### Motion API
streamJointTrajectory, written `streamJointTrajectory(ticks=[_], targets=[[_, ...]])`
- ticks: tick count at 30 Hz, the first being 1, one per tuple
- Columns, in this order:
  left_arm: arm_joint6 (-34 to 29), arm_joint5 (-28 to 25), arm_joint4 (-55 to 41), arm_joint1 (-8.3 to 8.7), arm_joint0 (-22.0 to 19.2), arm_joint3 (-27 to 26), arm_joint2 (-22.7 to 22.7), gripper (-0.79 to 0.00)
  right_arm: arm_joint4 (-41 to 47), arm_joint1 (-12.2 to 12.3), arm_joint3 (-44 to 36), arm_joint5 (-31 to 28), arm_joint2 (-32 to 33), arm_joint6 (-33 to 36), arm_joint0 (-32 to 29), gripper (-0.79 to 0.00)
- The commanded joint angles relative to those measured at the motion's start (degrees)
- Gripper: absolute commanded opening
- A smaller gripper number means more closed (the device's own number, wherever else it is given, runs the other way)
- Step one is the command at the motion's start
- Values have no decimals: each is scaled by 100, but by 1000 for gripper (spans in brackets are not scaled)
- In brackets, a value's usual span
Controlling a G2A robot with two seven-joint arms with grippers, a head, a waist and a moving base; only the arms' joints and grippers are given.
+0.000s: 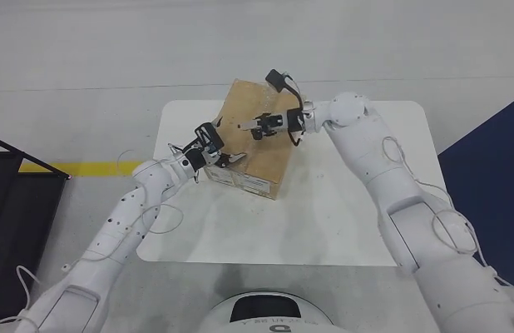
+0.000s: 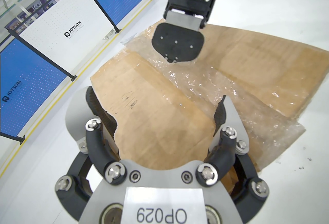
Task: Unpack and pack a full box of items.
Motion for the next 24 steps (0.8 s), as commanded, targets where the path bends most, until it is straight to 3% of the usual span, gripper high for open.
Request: streamJointTrajectory(ticks=[1,6,24], targets=[[29,20,-10,-4,10,14,-3,0,-66,6,-84,70,-52,122,-20,-785],[113,32,-22,-9,24,64,-15,0,-455,-28,-170,466,-334,284,-5,-785],[228,12,22,-5,28,106,-114,0,-945,-346,745,1179,-825,-755,535,-785]])
